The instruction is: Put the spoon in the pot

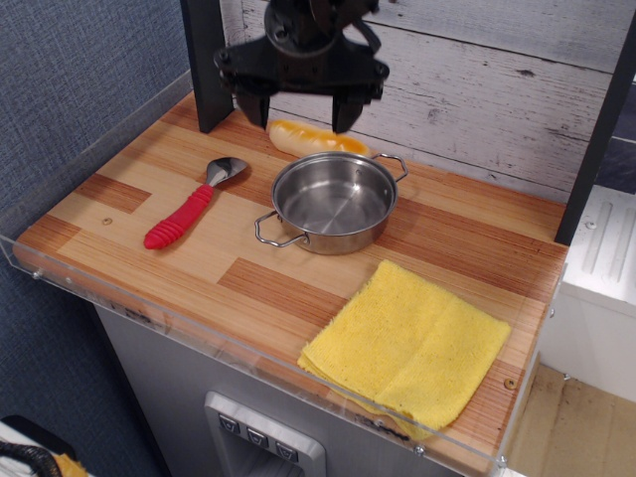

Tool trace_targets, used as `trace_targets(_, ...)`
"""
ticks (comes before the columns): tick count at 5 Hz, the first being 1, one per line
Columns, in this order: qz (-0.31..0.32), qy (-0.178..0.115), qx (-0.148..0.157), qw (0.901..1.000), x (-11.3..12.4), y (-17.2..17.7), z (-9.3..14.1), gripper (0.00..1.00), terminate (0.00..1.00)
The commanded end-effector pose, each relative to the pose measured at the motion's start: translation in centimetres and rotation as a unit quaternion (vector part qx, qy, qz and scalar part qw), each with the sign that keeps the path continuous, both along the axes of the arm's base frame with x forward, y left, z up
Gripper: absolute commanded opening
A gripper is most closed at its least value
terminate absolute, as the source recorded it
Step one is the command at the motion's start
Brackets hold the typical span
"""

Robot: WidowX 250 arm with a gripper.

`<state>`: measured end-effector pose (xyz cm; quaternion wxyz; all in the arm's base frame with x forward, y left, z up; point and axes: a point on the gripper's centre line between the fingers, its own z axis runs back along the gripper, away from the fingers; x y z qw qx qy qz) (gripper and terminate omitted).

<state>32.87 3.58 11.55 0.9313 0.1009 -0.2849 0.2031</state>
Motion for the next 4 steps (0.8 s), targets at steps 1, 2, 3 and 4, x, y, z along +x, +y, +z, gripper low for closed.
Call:
trace_targets(1,0.070,-0.023,-0.048,0.9961,4.0,4.8,3.9,1.00,0.00)
trace_targets(2,0.105,-0.029,-0.062,0.9921,2.9,7.2,3.7,1.00,0.00)
trace_targets(3,0.140,-0.043,-0.061,0.9874,0.2,8.2,4.2,1.00,0.00)
trace_targets(4,0.167,-0.059,-0.049,0.9830,-3.1,8.1,5.0,1.00,0.00)
